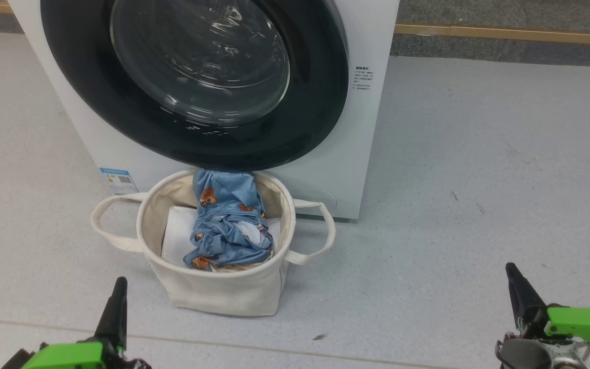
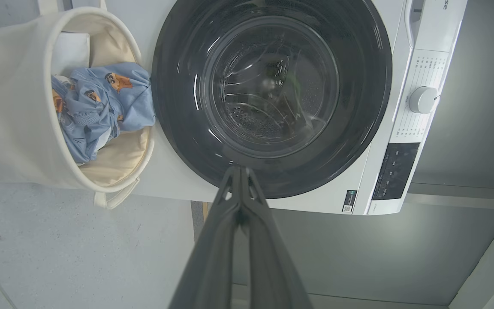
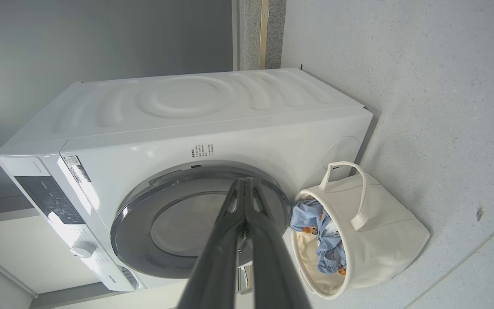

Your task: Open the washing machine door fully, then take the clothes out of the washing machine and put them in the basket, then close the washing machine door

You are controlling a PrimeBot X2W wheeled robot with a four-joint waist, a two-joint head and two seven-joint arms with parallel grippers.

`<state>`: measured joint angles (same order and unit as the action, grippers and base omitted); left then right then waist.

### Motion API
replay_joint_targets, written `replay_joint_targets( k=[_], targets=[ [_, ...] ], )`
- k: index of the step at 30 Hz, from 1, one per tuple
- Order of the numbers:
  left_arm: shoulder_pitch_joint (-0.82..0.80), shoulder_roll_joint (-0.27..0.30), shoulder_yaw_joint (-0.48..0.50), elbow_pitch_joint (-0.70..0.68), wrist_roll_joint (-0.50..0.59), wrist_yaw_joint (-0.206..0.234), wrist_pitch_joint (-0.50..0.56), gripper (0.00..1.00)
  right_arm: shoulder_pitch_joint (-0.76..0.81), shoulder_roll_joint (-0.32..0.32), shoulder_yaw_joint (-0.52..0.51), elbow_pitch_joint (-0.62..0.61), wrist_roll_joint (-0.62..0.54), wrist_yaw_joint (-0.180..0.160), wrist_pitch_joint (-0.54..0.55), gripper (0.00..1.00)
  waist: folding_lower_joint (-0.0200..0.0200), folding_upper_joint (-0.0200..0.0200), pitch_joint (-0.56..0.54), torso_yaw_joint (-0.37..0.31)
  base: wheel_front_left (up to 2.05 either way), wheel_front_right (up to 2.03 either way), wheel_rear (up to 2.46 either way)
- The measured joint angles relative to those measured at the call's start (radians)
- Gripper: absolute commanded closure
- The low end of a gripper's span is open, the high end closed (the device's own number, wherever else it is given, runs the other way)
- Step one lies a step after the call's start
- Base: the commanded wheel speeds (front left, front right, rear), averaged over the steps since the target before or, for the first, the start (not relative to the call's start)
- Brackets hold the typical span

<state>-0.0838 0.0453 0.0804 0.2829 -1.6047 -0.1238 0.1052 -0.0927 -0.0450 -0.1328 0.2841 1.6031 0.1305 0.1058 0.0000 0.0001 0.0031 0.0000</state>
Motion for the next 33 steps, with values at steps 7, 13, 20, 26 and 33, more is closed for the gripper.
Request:
replay_joint_targets(
  k=[7, 13, 20, 26, 33],
  targets=[
    [0.0, 0.0, 0.0, 0.0, 0.0, 0.0, 0.0, 1.0, 0.0, 0.0, 0.0, 0.0, 0.0, 0.0, 0.0, 1.0, 0.0, 0.0, 0.0, 0.0, 0.0, 0.0, 0.0],
    [0.0, 0.0, 0.0, 0.0, 0.0, 0.0, 0.0, 1.0, 0.0, 0.0, 0.0, 0.0, 0.0, 0.0, 0.0, 1.0, 0.0, 0.0, 0.0, 0.0, 0.0, 0.0, 0.0],
    [0.0, 0.0, 0.0, 0.0, 0.0, 0.0, 0.0, 1.0, 0.0, 0.0, 0.0, 0.0, 0.0, 0.0, 0.0, 1.0, -0.0001, 0.0, 0.0, 0.0, 0.0, 0.0, 0.0],
    [0.0, 0.0, 0.0, 0.0, 0.0, 0.0, 0.0, 1.0, 0.0, 0.0, 0.0, 0.0, 0.0, 0.0, 0.0, 1.0, -0.0001, 0.0, 0.0, 0.0, 0.0, 0.0, 0.0],
    [0.0, 0.0, 0.0, 0.0, 0.0, 0.0, 0.0, 1.0, 0.0, 0.0, 0.0, -0.001, 0.0, 0.0, 0.0, 1.0, -0.0001, 0.0, 0.0, 0.0, 0.0, 0.0, 0.0]
  ],
)
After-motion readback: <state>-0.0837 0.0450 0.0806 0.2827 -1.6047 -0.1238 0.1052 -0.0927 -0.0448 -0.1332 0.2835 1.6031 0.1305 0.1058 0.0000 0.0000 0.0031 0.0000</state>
